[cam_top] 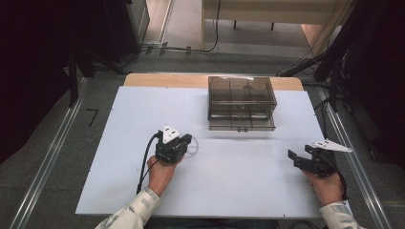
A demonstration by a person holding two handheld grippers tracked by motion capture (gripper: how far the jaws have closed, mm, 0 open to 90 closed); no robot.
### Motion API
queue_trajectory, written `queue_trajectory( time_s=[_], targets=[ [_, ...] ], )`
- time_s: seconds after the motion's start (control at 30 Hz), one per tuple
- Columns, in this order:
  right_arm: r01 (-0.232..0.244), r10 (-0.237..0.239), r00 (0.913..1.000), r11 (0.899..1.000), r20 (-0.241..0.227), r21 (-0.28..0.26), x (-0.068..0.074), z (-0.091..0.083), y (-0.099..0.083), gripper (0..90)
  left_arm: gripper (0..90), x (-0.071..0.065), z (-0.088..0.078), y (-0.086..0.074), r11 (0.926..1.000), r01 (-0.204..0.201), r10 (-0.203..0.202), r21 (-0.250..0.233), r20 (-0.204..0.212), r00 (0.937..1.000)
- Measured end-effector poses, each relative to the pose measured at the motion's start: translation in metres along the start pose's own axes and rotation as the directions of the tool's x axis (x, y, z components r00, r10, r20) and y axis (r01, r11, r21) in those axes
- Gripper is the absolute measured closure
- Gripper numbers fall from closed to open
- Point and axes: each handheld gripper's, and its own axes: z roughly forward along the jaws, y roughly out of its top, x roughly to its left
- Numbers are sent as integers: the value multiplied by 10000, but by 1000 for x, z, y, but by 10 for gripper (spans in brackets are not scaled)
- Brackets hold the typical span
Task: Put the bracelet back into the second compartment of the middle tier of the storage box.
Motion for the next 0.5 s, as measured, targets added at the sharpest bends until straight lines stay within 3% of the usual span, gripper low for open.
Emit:
queue_trajectory(
  time_s=[0.3,0.5],
  targets=[
    [61,-61,10000,10000,69,33,-1,1,-1,235,869,-4,-2,6,9995,-3,10,-319,238,9997],
    [45,-46,10000,9999,65,105,-1,2,-1,226,869,-11,-3,11,9982,-200,221,-566,368,9991]
  ],
)
